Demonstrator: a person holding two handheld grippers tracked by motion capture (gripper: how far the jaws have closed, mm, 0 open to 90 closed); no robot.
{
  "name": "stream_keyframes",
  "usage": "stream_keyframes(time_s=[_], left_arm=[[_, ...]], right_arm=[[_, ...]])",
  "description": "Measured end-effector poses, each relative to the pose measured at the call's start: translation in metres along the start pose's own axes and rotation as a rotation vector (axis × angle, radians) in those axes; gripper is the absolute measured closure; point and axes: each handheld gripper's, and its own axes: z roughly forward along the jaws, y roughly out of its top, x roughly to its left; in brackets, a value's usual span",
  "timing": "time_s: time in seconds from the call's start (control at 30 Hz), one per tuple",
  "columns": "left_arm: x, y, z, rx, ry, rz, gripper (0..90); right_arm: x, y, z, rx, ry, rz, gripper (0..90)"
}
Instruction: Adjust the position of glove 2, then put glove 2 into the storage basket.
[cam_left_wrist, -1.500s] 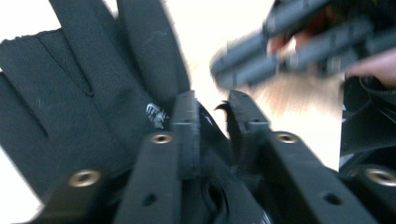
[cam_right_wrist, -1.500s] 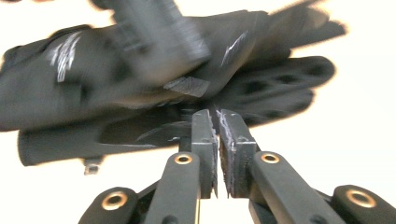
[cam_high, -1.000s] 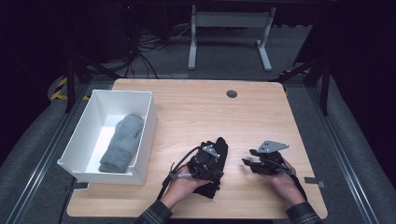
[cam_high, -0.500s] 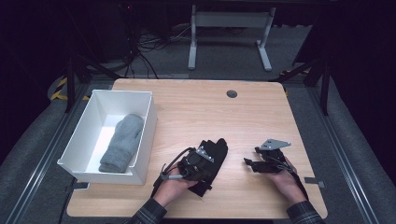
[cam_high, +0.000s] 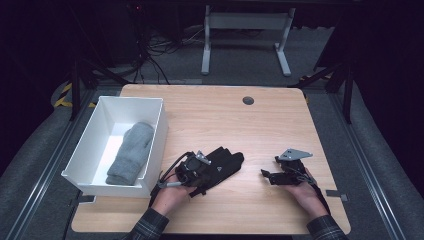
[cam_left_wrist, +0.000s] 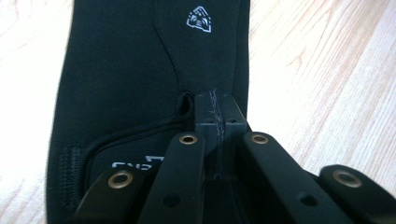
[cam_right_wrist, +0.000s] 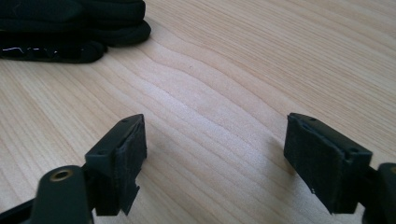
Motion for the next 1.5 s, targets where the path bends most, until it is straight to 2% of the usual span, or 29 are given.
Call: stream_keyframes(time_s=[0.1, 0.17, 0.2, 0.23, 0.27, 0.37, 0.43, 0.6, 0.83, 0.93, 1.0, 1.1, 1.33, 1.5], left_arm=[[0.0, 0.001, -0.003, -0.026, -0.01, 0.005, 82.2], [0.001, 0.002, -0.005, -0.053, -0.018, 0.006, 72.5], [0.001, 0.005, -0.005, -0.06, -0.007, 0.018, 63.0], [0.001, 0.005, -0.005, -0.06, -0.007, 0.018, 58.3], [0.0, 0.007, -0.006, -0.071, -0.005, 0.024, 58.3], [0.001, 0.014, -0.006, -0.108, 0.004, 0.053, 43.7], [0.001, 0.018, -0.005, -0.131, 0.007, 0.069, 37.2], [0.007, 0.028, 0.004, -0.098, 0.027, 0.099, 24.6], [0.017, 0.029, 0.018, -0.053, 0.087, 0.107, 16.8], [0.02, 0.028, 0.02, -0.046, 0.097, 0.095, 16.5], [0.021, 0.027, 0.023, -0.022, 0.106, 0.102, 16.6], [0.023, 0.026, 0.028, -0.003, 0.092, 0.101, 17.2], [0.026, 0.023, 0.03, -0.01, 0.079, 0.097, 17.9], [0.026, 0.022, 0.031, -0.011, 0.084, 0.102, 17.1]], right_arm=[[0.0, 0.0, 0.0, 0.001, -0.002, 0.001, 20.6], [0.0, 0.0, 0.0, 0.001, -0.002, 0.002, 20.4], [0.0, 0.0, 0.0, 0.001, -0.003, 0.002, 20.3], [0.0, 0.0, 0.0, 0.001, -0.003, 0.002, 20.3], [0.0, 0.0, 0.0, 0.001, -0.003, 0.003, 20.2], [0.0, 0.0, 0.0, 0.002, -0.003, 0.003, 20.1], [0.0, 0.0, 0.0, 0.001, -0.004, 0.005, 20.0], [0.0, 0.0, 0.0, 0.002, -0.003, 0.003, 20.0], [0.0, 0.0, 0.0, 0.002, -0.004, 0.004, 20.0], [0.0, 0.0, 0.0, 0.002, -0.003, 0.003, 20.0], [0.0, 0.0, 0.0, 0.002, -0.003, 0.003, 20.0], [0.0, 0.0, 0.0, 0.002, -0.003, 0.003, 20.0], [0.0, 0.0, 0.0, 0.002, -0.002, 0.003, 20.0], [0.0, 0.0, 0.0, 0.002, -0.002, 0.002, 20.0]])
